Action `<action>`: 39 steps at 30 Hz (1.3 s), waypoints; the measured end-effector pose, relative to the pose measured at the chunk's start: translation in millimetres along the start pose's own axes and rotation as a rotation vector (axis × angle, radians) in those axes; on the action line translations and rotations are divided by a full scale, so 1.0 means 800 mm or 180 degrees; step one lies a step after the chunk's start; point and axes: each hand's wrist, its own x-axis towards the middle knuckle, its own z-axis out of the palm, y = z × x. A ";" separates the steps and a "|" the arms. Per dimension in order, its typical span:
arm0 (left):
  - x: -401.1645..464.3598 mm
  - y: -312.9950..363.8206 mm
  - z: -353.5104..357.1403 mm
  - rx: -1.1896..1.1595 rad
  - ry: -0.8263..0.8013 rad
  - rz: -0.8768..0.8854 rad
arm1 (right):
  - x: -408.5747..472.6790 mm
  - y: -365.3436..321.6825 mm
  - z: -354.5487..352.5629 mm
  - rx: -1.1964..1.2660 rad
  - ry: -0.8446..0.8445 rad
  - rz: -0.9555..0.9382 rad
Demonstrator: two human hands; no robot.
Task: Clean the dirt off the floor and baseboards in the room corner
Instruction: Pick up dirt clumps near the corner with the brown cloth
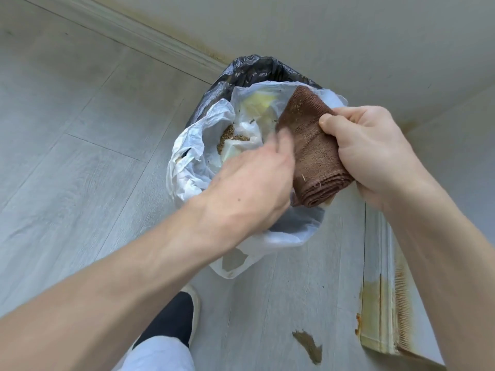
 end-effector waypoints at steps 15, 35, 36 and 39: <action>0.007 0.010 -0.026 -0.0298 0.0656 0.0237 | -0.002 0.010 -0.006 -0.0563 -0.0289 -0.0087; -0.015 0.001 -0.005 0.0229 -0.0016 -0.0142 | 0.010 0.012 0.019 0.0043 0.0791 -0.0555; -0.012 -0.003 -0.013 0.0245 0.0178 -0.0229 | 0.011 0.012 0.019 -0.0167 0.0864 -0.0644; -0.011 0.004 -0.026 -0.0196 0.0791 0.0225 | 0.012 0.007 0.018 -0.0372 0.0976 -0.0814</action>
